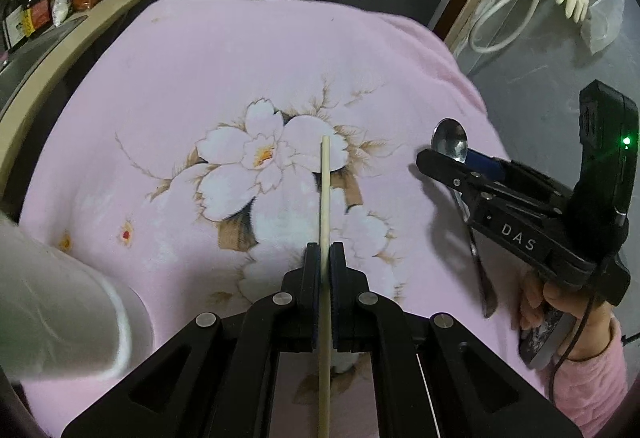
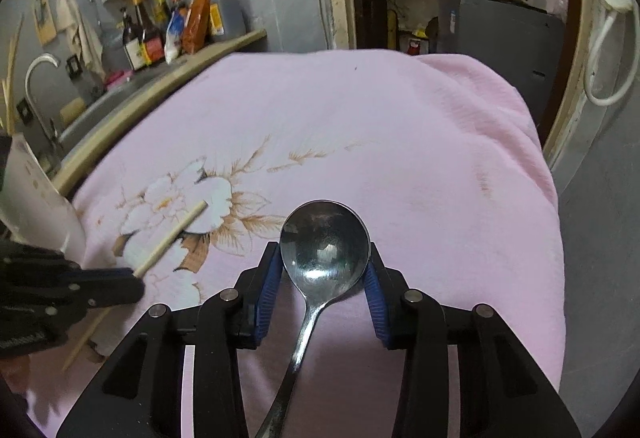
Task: Organize utensils
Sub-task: 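Lift and carry the chopstick in the left tool while the right tool carries the spoon to the caddy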
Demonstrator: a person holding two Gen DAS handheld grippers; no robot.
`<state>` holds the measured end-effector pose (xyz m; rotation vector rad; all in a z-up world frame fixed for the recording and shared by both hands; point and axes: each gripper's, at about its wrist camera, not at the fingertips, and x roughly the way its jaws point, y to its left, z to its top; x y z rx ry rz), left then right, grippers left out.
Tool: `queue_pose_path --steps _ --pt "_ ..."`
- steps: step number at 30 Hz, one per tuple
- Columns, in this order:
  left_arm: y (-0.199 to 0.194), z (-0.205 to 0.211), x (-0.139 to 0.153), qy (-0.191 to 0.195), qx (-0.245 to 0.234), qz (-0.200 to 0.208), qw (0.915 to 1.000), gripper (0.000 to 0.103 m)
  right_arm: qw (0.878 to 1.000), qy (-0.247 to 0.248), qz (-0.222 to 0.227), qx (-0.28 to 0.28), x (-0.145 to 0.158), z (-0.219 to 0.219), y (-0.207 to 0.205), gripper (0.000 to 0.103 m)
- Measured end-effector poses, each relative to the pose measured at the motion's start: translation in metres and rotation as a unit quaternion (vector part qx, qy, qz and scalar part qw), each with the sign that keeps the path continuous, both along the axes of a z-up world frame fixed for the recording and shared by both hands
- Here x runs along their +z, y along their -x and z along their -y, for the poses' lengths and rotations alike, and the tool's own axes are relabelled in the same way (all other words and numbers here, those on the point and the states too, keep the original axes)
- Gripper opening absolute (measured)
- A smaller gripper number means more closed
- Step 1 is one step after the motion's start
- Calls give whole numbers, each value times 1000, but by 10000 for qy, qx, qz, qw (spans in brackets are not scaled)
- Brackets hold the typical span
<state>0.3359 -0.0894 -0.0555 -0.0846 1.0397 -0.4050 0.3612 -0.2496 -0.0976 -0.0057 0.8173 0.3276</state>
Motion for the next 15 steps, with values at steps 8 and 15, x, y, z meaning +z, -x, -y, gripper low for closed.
queue_pose_path --steps 8,15 --pt "37 -4 22 617 183 1297 9895 2 9953 -200 922 -221 22 6 29 38" --pt "57 -17 46 869 386 2320 9681 2 9784 -95 1998 -512 40 7 62 37"
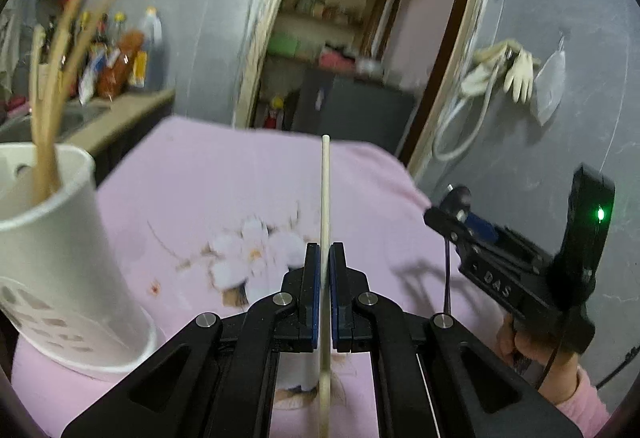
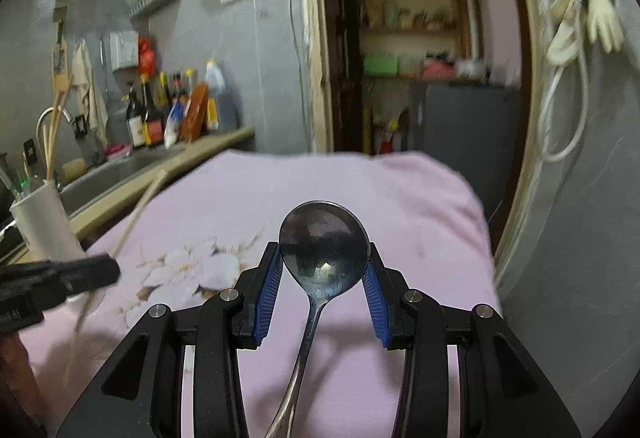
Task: Organize utensils
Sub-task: 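Lift and carry the chopstick in the left tool while the right tool carries the spoon to the caddy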
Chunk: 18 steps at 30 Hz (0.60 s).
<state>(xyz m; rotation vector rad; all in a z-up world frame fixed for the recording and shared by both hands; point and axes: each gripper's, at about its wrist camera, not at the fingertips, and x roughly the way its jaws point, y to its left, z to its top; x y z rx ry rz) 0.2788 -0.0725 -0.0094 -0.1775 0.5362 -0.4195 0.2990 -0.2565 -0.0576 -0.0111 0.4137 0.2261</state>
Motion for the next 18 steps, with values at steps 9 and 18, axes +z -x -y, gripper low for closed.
queue_pose_path --steps 9,18 --pt "20 -5 12 207 151 680 9974 2 9997 57 251 -26 1 -5 6 37" --pt "28 -5 9 222 207 858 9959 2 9974 219 674 -135 5 -8 25 37"
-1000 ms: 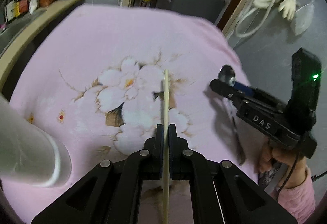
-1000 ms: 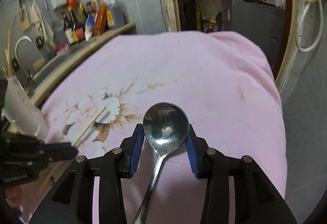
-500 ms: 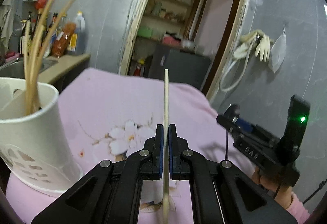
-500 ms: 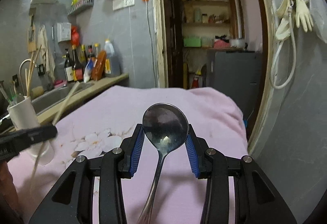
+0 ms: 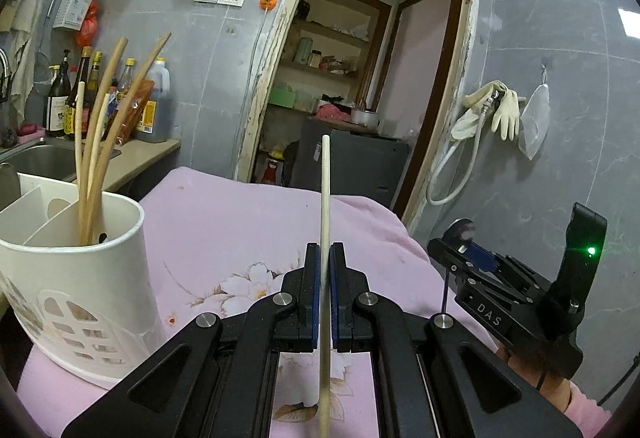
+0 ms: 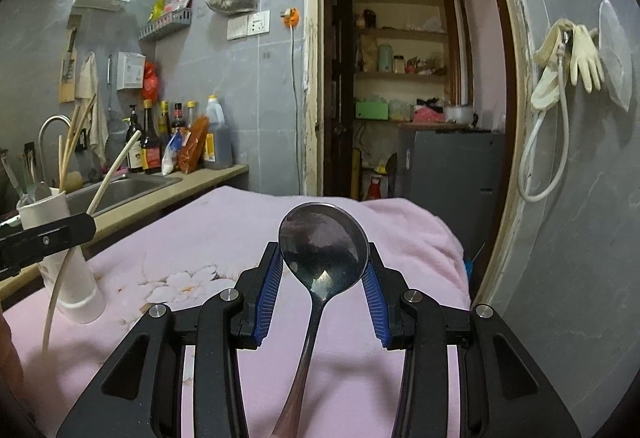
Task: Organize utensils
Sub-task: 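Lift and carry the chopstick in the left tool while the right tool carries the spoon to the caddy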
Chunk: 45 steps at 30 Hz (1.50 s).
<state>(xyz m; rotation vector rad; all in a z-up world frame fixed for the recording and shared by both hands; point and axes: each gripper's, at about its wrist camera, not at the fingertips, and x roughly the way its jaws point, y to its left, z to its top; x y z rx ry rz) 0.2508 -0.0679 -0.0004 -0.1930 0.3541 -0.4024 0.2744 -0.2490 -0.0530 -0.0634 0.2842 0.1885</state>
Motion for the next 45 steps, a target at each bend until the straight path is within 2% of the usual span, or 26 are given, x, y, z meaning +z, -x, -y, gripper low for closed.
queue_pose_path --steps 15,21,25,34,40,45 --pt "9 -14 1 109 214 266 9994 3 9984 212 514 -137 5 -8 18 37" --pt "18 -16 7 88 289 559 9980 2 9980 269 562 -108 8 -17 27 37" --pt "22 -26 17 253 334 701 9967 3 9981 253 564 -51 14 -22 34 37" --pt "20 -78 48 646 172 723 9951 3 9965 215 757 299 40 -53 47 37" --pt "24 -129 70 777 591 1086 9893 3 9937 -46 832 746 62 -80 49 37" --pt "25 -167 81 877 1024 1382 9812 3 9891 -150 1006 1065 83 -109 51 37"
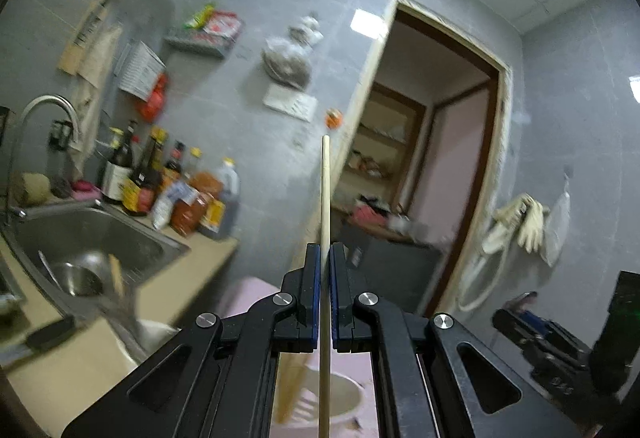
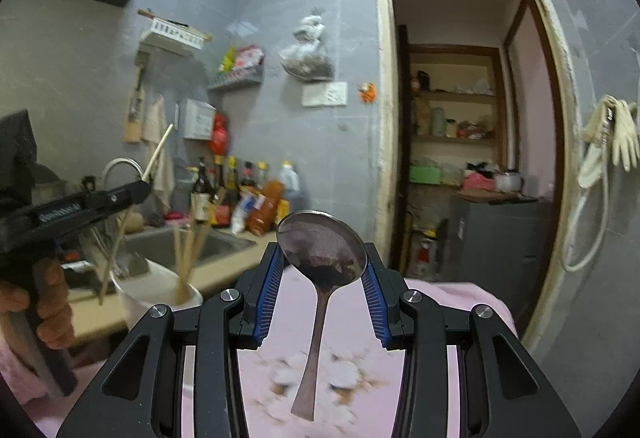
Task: Organize utensils
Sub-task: 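Lift and carry the chopstick in the left tool while the right tool carries the spoon to the caddy, then lower the chopstick and spoon into the caddy and open both tools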
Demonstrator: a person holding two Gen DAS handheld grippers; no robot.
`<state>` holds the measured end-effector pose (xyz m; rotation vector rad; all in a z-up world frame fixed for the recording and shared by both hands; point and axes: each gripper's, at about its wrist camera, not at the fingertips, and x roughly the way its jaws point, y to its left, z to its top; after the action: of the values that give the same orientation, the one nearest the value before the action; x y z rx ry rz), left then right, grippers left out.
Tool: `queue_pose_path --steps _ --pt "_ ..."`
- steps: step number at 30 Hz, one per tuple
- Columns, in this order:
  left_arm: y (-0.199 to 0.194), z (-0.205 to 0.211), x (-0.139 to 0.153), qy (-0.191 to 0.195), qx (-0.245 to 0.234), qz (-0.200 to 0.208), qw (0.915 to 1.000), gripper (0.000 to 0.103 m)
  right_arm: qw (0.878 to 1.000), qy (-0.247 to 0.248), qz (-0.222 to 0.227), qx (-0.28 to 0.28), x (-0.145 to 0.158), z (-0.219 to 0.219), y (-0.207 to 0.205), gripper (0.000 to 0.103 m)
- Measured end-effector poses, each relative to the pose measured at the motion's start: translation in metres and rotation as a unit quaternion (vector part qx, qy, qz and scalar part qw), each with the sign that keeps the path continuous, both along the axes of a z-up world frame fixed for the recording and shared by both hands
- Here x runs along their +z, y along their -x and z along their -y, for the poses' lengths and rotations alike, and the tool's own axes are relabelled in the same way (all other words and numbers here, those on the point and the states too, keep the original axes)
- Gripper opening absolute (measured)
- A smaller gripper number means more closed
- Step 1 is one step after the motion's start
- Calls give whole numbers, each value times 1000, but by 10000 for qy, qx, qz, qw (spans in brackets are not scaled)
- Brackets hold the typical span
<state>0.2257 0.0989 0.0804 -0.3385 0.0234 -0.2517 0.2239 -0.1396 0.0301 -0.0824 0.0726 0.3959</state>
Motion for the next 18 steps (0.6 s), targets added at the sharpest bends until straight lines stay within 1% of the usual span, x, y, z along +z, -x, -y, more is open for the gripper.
queue_pose_path --steps 4,6,10,14,18 --pt "1 -32 6 244 285 226 9990 3 9996 -47 175 200 16 -24 3 37" --pt "-2 -49 7 408 407 267 9980 3 9992 -87 242 290 24 -35 3 37" --pt "-12 -71 7 600 649 288 9957 3 9981 -228 317 487 36 -60 -1 37" --pt "-19 -80 5 543 913 391 9936 3 9970 -335 362 588 42 -80 -8 37" --pt "-26 -79 0 460 1159 489 9910 3 9974 -452 392 412 40 -97 -15 37"
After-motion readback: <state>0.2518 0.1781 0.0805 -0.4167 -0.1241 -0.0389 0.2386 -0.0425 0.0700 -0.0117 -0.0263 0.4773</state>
